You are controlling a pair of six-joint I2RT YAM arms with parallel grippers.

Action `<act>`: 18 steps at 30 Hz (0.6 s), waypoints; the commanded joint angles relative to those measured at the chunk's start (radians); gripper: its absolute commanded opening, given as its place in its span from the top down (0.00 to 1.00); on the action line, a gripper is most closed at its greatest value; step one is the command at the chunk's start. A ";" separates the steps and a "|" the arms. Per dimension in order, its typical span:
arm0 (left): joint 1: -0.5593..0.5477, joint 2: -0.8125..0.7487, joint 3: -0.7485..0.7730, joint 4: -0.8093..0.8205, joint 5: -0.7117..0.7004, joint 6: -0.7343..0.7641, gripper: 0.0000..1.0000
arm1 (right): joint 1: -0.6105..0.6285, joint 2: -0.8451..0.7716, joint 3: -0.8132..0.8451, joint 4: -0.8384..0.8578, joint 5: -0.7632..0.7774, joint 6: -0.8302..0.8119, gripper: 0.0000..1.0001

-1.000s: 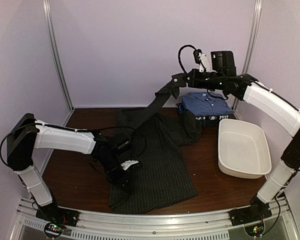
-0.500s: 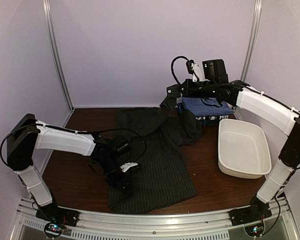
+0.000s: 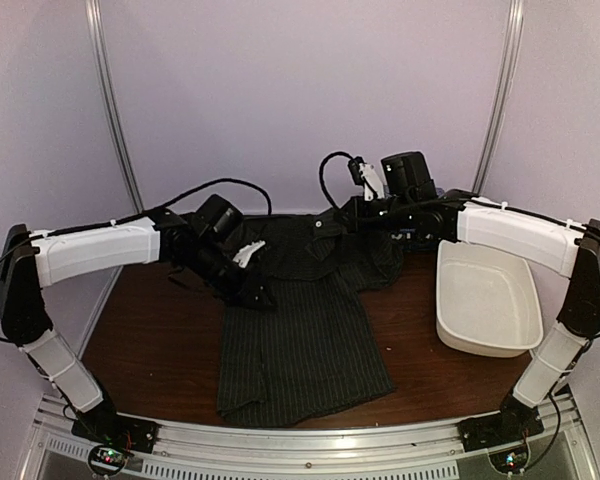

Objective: Fold and stack the long sleeve shirts
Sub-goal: Fold the flattened shirt at the center of the board.

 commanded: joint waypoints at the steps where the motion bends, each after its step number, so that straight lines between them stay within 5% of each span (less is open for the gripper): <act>1: 0.140 0.008 0.075 0.078 -0.214 -0.139 0.62 | 0.032 -0.041 -0.033 0.117 -0.036 0.027 1.00; 12: 0.301 0.438 0.376 0.257 -0.386 -0.189 0.65 | 0.117 -0.063 -0.003 0.098 -0.023 0.012 1.00; 18: 0.376 0.583 0.499 0.357 -0.357 -0.218 0.65 | 0.175 -0.104 -0.021 0.086 -0.015 0.012 1.00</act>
